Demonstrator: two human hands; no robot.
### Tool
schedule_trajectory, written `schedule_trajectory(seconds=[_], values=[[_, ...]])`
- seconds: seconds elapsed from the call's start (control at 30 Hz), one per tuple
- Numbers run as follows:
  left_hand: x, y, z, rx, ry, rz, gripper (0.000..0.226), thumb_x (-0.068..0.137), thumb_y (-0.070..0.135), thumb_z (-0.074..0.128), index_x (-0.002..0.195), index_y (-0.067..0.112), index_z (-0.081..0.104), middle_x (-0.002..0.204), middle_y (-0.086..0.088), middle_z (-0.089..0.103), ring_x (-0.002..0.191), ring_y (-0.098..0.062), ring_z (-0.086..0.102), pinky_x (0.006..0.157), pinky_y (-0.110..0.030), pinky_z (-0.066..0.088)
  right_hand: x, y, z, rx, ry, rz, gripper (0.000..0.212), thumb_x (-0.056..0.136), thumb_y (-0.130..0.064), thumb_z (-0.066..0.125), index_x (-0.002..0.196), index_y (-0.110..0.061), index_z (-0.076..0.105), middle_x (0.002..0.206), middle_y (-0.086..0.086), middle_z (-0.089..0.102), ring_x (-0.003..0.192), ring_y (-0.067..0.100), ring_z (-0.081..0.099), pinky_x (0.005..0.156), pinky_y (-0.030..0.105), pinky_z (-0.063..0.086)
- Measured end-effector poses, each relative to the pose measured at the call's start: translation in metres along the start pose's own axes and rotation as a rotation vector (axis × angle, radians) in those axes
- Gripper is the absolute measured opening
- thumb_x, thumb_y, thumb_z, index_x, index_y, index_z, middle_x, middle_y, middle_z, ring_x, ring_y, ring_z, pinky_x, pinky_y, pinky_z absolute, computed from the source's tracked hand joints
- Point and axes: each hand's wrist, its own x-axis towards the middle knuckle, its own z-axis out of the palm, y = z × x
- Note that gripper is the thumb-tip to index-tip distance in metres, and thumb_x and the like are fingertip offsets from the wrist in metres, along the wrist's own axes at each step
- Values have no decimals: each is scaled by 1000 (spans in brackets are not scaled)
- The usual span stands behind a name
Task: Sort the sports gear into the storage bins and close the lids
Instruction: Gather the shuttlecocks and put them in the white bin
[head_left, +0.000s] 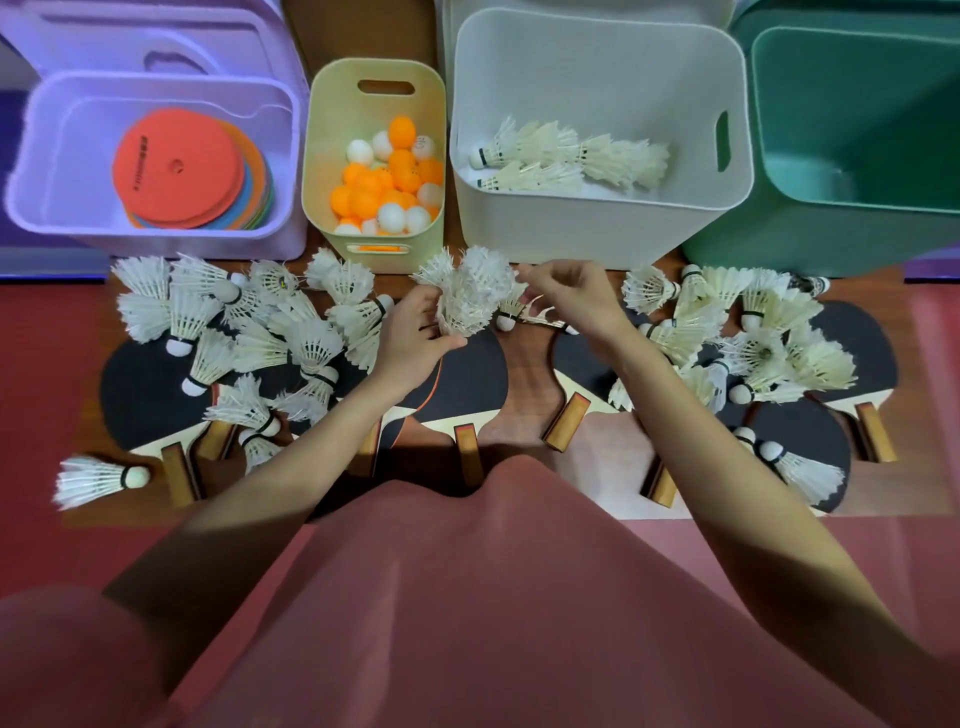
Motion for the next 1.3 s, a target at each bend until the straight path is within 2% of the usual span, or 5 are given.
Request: schedule_trajectory(seconds=[0.27, 0.53, 0.8, 1.03, 1.3], values=[[1, -5, -8, -31, 30, -43, 52, 68, -10, 77, 108, 14, 53, 110, -3, 62, 100, -14, 61, 84, -20, 51, 46, 39, -10, -963, -1, -131, 53, 80, 4, 50, 131, -10, 47, 124, 22, 40, 115, 38, 42, 97, 33, 38], [0, 4, -14, -36, 40, -33, 53, 69, -13, 75, 111, 10, 53, 101, 5, 60, 88, 6, 58, 72, -8, 48, 45, 43, -1, -1345, -103, -188, 34, 83, -2, 57, 116, -6, 51, 121, 20, 42, 103, 40, 51, 83, 43, 44], [-1, 3, -21, -4, 44, -3, 56, 69, -10, 76, 120, 0, 55, 109, -4, 63, 91, 0, 61, 75, -10, 50, 23, 25, -15, -1267, -36, -151, 18, 88, -11, 58, 104, -3, 60, 117, 19, 48, 98, 39, 57, 80, 39, 46], [0, 0, -22, 27, 43, -1, 55, 67, -11, 77, 117, 2, 56, 107, -4, 63, 93, -11, 62, 74, -9, 50, -16, -12, -4, -366, 411, -503, 17, 92, -23, 61, 91, -7, 67, 96, 8, 50, 72, -1, 53, 70, 4, 40], [0, -2, -20, 41, 24, -16, 54, 66, -9, 78, 113, 7, 57, 108, -5, 63, 96, -16, 62, 79, -17, 51, -19, -13, 18, -333, 305, -573, 14, 91, -21, 62, 85, -11, 70, 95, 5, 52, 80, 4, 52, 73, 5, 38]])
